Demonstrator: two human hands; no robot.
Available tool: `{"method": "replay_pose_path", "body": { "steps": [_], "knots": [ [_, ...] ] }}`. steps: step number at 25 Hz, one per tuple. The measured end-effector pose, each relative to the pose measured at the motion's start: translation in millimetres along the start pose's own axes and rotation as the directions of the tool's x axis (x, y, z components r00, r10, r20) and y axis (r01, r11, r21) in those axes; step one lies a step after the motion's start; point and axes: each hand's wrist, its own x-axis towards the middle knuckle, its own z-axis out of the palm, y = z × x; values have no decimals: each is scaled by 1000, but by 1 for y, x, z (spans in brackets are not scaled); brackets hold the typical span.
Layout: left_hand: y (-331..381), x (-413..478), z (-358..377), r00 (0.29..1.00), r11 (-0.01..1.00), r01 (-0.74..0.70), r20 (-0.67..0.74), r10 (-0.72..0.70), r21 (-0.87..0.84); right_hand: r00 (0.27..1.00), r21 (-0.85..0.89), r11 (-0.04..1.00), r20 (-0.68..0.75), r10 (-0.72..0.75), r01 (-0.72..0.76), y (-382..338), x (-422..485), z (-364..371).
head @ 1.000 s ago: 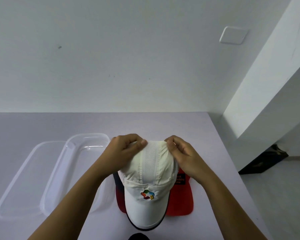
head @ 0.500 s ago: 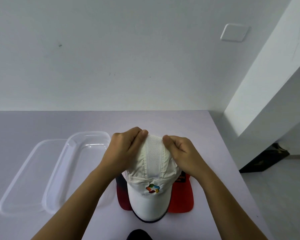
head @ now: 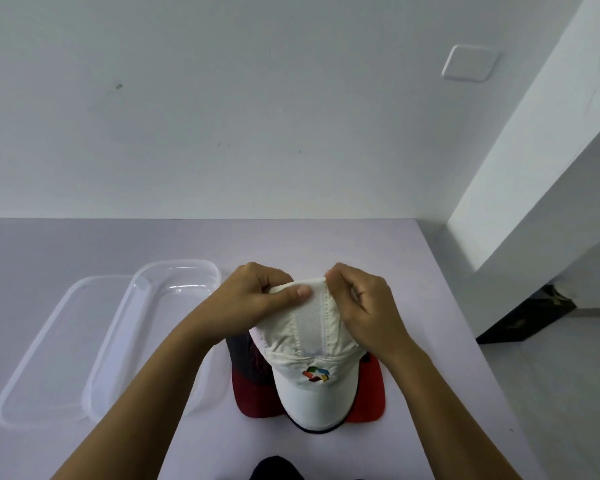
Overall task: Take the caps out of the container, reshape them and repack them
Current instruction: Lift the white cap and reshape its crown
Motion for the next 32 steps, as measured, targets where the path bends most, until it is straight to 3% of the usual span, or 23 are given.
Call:
{"method": "replay_pose_path", "body": {
  "steps": [5,9,11,14,16,19,22,25,28,32],
  "knots": [
    [2,3,6,993,990,-90,-66,98,111,985,42,999,174,-6,-2,2,3,-16],
    [5,5,12,993,982,-110,-20,115,151,944,179,958,287,166,-223,-1,4,-16],
    [9,5,13,996,995,-86,3,86,46,942,247,934,282,184,-256,-1,4,-14],
    [13,7,9,999,981,-29,12,32,-189,955,240,928,151,254,-285,7,2,-10],
    [10,13,1,998,954,10,-50,-26,-299,873,346,802,213,439,-488,21,-5,-6],
    [3,25,-12,981,923,72,-139,-134,-379,676,526,431,500,541,-733,39,-24,8],
    [-6,35,-18,961,880,200,-90,-263,-432,645,558,352,509,570,-751,39,-30,19],
    [-14,47,-18,925,852,349,-1,-379,-391,713,616,420,363,600,-667,43,-25,27],
    [-25,60,-18,881,874,398,-149,-449,-280,744,686,397,323,585,-610,53,-21,32],
    [-51,58,-13,766,686,319,-248,-592,-654,742,759,314,313,593,-571,71,-12,35]
  ]
}}
